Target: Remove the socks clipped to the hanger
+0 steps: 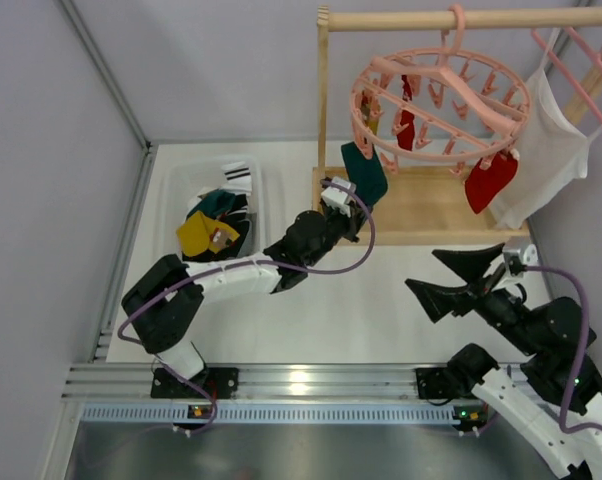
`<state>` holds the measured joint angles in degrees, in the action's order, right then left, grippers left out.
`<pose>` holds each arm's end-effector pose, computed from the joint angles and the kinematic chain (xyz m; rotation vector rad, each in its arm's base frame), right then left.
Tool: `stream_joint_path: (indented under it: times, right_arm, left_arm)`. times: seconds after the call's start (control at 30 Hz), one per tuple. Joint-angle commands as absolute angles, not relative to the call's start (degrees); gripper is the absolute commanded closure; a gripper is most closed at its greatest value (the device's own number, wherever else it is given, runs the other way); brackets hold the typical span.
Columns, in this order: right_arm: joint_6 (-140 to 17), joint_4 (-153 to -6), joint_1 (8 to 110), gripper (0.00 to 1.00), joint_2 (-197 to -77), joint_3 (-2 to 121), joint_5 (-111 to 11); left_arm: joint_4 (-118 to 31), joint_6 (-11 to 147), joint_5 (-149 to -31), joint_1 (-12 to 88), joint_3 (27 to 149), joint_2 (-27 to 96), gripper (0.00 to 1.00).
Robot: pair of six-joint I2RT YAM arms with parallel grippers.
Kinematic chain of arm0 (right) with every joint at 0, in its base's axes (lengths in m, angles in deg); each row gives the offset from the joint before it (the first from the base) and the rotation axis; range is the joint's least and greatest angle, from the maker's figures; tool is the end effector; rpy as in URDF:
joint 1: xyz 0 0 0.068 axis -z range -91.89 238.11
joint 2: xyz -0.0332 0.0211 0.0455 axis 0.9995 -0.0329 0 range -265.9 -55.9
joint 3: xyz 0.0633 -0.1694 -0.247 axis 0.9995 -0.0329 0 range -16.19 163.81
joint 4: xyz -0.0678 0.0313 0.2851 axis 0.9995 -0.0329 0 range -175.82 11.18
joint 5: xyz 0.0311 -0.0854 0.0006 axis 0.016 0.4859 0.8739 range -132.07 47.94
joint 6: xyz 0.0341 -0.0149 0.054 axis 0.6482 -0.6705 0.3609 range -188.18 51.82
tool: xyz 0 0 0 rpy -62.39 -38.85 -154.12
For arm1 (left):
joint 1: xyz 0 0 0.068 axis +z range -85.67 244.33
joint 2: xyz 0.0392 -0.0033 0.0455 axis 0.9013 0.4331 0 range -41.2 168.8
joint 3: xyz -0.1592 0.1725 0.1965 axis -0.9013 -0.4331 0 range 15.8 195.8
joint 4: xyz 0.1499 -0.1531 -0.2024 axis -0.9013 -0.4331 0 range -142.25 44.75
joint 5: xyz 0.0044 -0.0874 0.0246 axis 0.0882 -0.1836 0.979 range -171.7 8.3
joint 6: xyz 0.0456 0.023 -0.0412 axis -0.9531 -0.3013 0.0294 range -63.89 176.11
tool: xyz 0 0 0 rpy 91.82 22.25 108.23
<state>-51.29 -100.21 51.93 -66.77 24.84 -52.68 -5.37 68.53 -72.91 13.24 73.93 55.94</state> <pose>0.0448 0.0445 0.3814 -0.4041 1.4252 0.8897 0.2810 -0.3355 0.2815 0.4121 1.5519 -0.7507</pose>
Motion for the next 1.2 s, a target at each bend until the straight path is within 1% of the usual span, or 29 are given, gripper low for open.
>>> stream_joint_path:
  times: [0.0, 0.13, 0.2, 0.27, 0.37, 0.43, 0.47, 0.5, 0.6, 0.63, 0.67, 0.73, 0.77, 0.83, 1.0, 1.17]
  right_arm:
    - [-49.37, -101.22, 52.52, 0.03, -66.00, 29.50, -46.64]
    - [-49.45, -106.23, 52.52, 0.03, -68.02, 35.48, -42.42]
    - [-49.98, -108.08, 52.60, 0.04, -71.18, 39.32, -40.42]
    - [-50.42, -111.06, 52.60, 0.05, -74.25, 42.33, -40.05]
    - [-51.47, -113.61, 52.52, 0.07, -82.67, 48.21, -38.38]
    - [-53.05, -115.20, 52.60, 0.08, -86.29, 52.96, -36.45]
    - [-53.49, -117.21, 52.60, 0.09, -90.14, 54.72, -35.83]
    - [-53.93, -118.53, 52.52, 0.09, -92.09, 58.56, -34.00]
    - [-55.25, -123.44, 52.60, 0.14, -99.65, 66.05, -30.74]
    - [-55.52, -124.60, 52.60, 0.18, -101.49, 67.99, -29.68]
    - [-55.96, -126.00, 52.60, 0.19, -105.08, 69.74, -28.54]
    - [-56.31, -129.78, 52.52, 0.22, -108.53, 74.67, -25.29]
    - [-56.40, -131.01, 52.60, 0.26, -111.59, 77.73, -24.67]
    - [-56.23, -134.09, 52.60, 0.31, -114.16, 80.21, -23.61]
    - [-56.14, -136.91, 51.38, 0.37, -119.87, 84.43, -19.58]
    - [-55.87, -141.83, 45.06, 0.37, -124.97, 89.87, -10.44]
  left_arm:
    - [-1.39, 66.31, -64.50, 8.97, 70.66, 50.21, 1.00]
    - [-2.09, 62.97, -57.73, 1.78, 68.98, 48.01, 1.00]
    - [-2.18, 60.51, -52.12, -1.13, 68.71, 48.01, 1.00]
    - [-2.44, 59.10, -49.63, -5.08, 68.45, 48.45, 1.00]
    - [-3.23, 57.79, -44.63, -8.87, 69.15, 49.50, 1.00]
    - [-3.41, 56.81, -40.32, -11.33, 70.03, 50.38, 1.00]
    - [-3.67, 54.98, -39.09, -12.12, 70.47, 50.73, 1.00]
    - [-3.85, 54.36, -37.86, -12.65, 71.08, 51.60, 1.00]
    - [-4.73, 50.67, -32.24, -14.85, 74.33, 54.32, 1.00]
    - [-4.73, 49.53, -30.57, -15.90, 76.34, 55.21, 1.00]
    - [-4.82, 47.08, -27.24, -16.52, 77.49, 56.17, 1.00]
    - [-4.82, 44.26, -24.76, -18.01, 80.91, 59.16, 1.00]
    - [-4.82, 41.81, -22.84, -18.63, 82.06, 60.13, 1.00]
    - [-4.82, 38.90, -21.68, -19.95, 85.04, 62.85, 1.00]
    - [-4.82, 35.90, -20.88, -21.62, 89.54, 67.42, 1.00]
    - [-4.91, 32.65, -20.71, -22.50, 94.37, 70.94, 1.00]
